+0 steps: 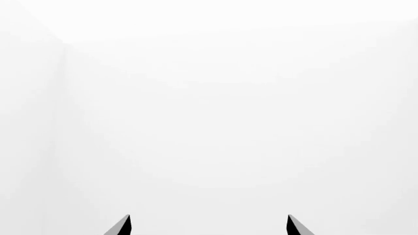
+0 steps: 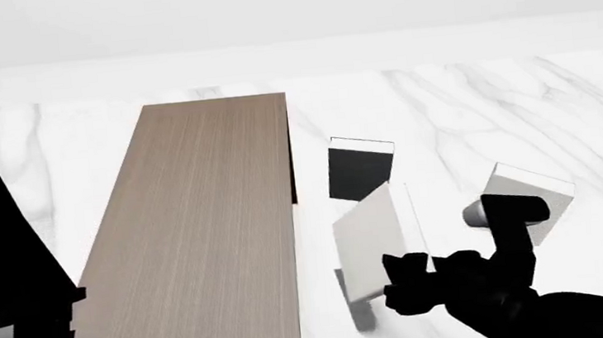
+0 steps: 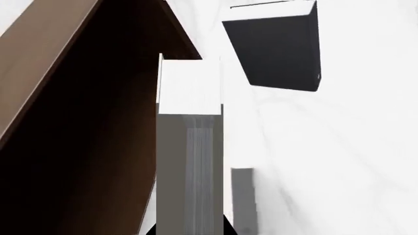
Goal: Pick up the book on the right and place it under the cabinet shelf.
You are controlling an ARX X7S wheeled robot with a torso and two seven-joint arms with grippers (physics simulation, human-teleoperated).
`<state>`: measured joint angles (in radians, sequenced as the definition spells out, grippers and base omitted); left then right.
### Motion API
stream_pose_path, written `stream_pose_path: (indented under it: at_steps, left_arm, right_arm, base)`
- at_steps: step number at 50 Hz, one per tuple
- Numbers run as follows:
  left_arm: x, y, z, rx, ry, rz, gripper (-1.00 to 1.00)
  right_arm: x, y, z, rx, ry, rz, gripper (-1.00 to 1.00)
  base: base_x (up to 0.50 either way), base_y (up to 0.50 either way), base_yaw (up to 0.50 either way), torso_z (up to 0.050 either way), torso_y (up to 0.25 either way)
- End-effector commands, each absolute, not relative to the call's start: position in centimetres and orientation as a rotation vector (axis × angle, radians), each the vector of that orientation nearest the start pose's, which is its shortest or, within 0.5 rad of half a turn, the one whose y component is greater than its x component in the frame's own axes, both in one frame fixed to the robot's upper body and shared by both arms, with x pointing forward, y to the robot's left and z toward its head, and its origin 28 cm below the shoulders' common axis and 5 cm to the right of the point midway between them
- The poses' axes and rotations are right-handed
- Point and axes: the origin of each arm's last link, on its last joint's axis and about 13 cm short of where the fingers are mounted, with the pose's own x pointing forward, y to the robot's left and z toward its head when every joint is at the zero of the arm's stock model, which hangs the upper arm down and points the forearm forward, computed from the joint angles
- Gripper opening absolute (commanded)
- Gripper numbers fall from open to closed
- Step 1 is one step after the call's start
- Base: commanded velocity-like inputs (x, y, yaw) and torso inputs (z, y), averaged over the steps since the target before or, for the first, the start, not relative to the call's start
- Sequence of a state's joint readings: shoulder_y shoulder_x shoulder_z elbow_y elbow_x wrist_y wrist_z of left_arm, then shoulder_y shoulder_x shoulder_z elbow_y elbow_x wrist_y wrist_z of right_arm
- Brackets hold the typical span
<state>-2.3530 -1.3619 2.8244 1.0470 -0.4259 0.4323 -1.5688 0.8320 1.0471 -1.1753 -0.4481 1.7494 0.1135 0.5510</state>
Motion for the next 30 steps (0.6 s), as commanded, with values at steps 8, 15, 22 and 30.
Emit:
stream_pose_path:
  at_steps: [8, 15, 22, 30]
  left_arm:
    - [11.0, 24.5, 23.9, 0.060, -0.725, 0.020, 1.00]
    - [11.1, 24.5, 24.0, 0.062, -0.725, 0.022, 1.00]
    - [11.1, 24.4, 24.1, 0.061, -0.724, 0.021, 1.00]
    - [11.1, 24.4, 24.1, 0.061, -0.724, 0.021, 1.00]
  right_arm:
    - [22.2, -12.2, 14.7, 0.373, 0.514, 0.419, -1.00]
    - [22.3, -11.9, 13.5, 0.408, 0.537, 0.424, -1.00]
    - [22.6, -11.7, 12.6, 0.451, 0.558, 0.432, -1.00]
    - [22.7, -11.4, 12.0, 0.479, 0.570, 0.441, -1.00]
  base:
    - [0.00, 0.00, 0.00, 0.001, 0.001]
    - [0.00, 0.00, 0.00, 0.000, 0.001]
    - [0.00, 0.00, 0.00, 0.000, 0.001]
    - [0.00, 0.00, 0.00, 0.000, 0.001]
